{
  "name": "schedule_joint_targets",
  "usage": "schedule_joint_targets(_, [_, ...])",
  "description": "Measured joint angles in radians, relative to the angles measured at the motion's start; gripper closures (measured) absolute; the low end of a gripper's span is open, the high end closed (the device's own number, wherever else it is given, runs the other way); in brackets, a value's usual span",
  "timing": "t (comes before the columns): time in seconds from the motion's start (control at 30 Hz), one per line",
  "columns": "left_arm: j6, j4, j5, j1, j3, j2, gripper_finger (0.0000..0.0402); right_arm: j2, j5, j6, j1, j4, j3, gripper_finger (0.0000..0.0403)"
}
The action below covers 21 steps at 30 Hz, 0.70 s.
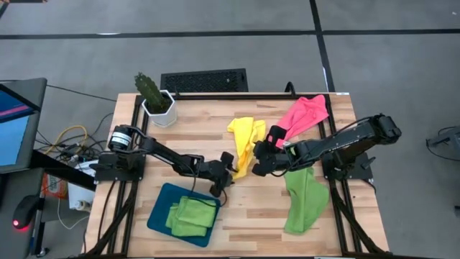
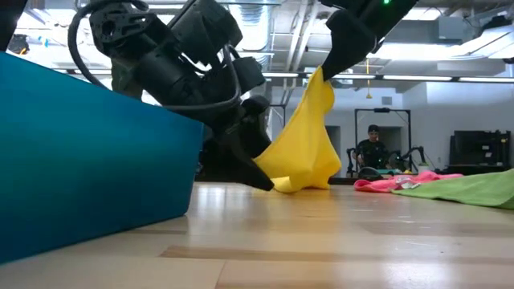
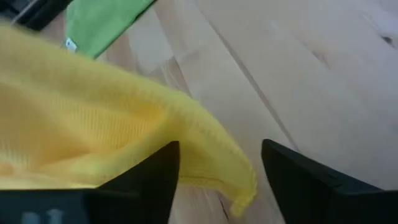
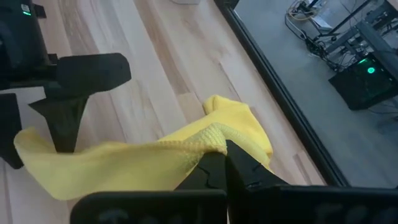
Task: Fold microfiber towels
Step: Fold the yellow microfiber
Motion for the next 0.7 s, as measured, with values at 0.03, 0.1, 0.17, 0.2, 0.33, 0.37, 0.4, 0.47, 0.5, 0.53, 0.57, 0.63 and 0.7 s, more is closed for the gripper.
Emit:
schedule_joint_targets(0.03, [-0.008, -0.003, -0.001, 0.000, 0.000, 0.000, 0.0197, 0.000, 0.000, 0.000, 0.000, 0.000, 0.000, 0.0397])
schedule_joint_targets(0.1, [-0.029, -0.003, -0.010, 0.000, 0.000, 0.000, 0.0229, 0.000, 0.000, 0.000, 0.000, -0.002, 0.000, 0.0397])
schedule_joint_targets(0.17, [-0.051, -0.003, -0.012, 0.000, 0.000, 0.000, 0.0264, 0.000, 0.000, 0.000, 0.000, -0.002, 0.000, 0.0397])
schedule_joint_targets(0.2, [-0.058, -0.003, -0.013, 0.000, 0.000, 0.000, 0.0281, 0.000, 0.000, 0.000, 0.000, -0.002, 0.000, 0.0397])
schedule_joint_targets(0.33, [-0.083, -0.003, -0.014, 0.000, 0.000, 0.000, 0.0346, 0.000, 0.008, -0.001, 0.000, -0.005, 0.000, 0.0397])
schedule_joint_targets(0.37, [-0.090, -0.003, -0.019, 0.000, 0.000, 0.000, 0.0363, 0.000, 0.010, -0.001, 0.000, -0.007, 0.000, 0.0397])
schedule_joint_targets(0.4, [-0.100, -0.005, -0.027, -0.002, 0.000, -0.001, 0.0380, 0.000, 0.015, 0.000, 0.000, -0.007, 0.000, 0.0397])
schedule_joint_targets(0.47, [-0.124, -0.028, -0.055, -0.009, 0.000, -0.022, 0.0394, 0.000, 0.025, 0.004, 0.000, -0.007, 0.000, 0.0397])
schedule_joint_targets(0.5, [-0.136, -0.034, -0.077, -0.014, 0.000, -0.042, 0.0395, -0.005, 0.036, 0.005, 0.000, -0.015, 0.000, 0.0397])
schedule_joint_targets(0.53, [-0.140, -0.050, -0.102, -0.019, 0.000, -0.071, 0.0396, -0.016, 0.043, 0.005, 0.000, -0.030, -0.001, 0.0397])
schedule_joint_targets(0.57, [-0.140, -0.070, -0.135, -0.023, 0.002, -0.103, 0.0398, -0.029, 0.054, 0.005, 0.000, -0.034, -0.001, 0.0397])
schedule_joint_targets(0.63, [-0.126, -0.159, -0.209, -0.032, 0.017, -0.185, 0.0400, -0.053, 0.075, 0.004, 0.000, -0.050, 0.007, 0.0397])
schedule_joint_targets(0.7, [-0.108, -0.242, -0.292, -0.033, 0.053, -0.270, 0.0400, -0.076, 0.109, -0.012, 0.000, -0.071, 0.022, 0.0397])
